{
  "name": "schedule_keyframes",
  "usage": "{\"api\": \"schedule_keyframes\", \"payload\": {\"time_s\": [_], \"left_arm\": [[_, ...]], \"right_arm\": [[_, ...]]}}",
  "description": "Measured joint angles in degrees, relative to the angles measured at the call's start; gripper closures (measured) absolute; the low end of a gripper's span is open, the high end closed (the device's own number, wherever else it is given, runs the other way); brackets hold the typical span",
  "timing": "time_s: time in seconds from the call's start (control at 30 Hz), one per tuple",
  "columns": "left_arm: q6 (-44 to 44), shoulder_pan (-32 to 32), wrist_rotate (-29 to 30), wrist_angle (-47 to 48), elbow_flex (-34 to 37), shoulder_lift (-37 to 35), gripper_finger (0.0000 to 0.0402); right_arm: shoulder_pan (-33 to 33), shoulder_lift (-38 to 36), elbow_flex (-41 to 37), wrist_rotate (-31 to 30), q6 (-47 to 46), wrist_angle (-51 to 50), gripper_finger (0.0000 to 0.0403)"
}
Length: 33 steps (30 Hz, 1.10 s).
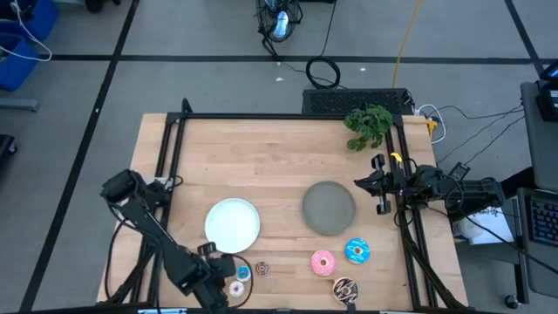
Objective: Pick & Place donuts
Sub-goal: Put the small orange donut on the white plate
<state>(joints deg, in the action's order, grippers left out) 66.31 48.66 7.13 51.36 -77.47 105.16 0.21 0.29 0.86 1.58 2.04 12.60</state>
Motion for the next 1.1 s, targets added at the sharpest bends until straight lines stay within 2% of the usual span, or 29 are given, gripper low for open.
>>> {"api": "schedule_keyframes", "payload": {"time_s": [0.23, 0.4, 0.57, 0.77, 0.9, 1.1], "left_arm": [[0.0, 0.8, -1.2, -2.5, 0.4, 0.0, 0.0163], [0.2, 0.9, -1.2, -4.5, 1.6, 0.0, 0.0106], [-2.8, 1.2, -2.4, -4.8, 1.7, 0.6, 0.0086], [-7.3, 1.5, 0.4, -4.8, 1.8, 0.6, 0.0095], [-5.3, 1.7, 0.5, -4.6, 1.9, 0.6, 0.0096], [-2.9, 2.1, -0.3, -4.8, 4.3, 0.6, 0.0068]], "right_arm": [[0.0, 0.0, 0.0, 0.0, 0.0, 0.0, 0.0403], [0.0, 0.0, 0.0, 0.0, 0.1, 0.0, 0.0403], [0.0, 0.0, 0.0, 0.0, 0.1, 0.0, 0.0403], [0.0, 0.0, 0.0, 0.0, 0.1, 1.9, 0.0403], [0.0, 0.0, 0.0, 0.0, 0.1, 2.3, 0.0403], [0.0, 0.0, 0.0, 0.0, 0.1, 2.2, 0.0403]]}}
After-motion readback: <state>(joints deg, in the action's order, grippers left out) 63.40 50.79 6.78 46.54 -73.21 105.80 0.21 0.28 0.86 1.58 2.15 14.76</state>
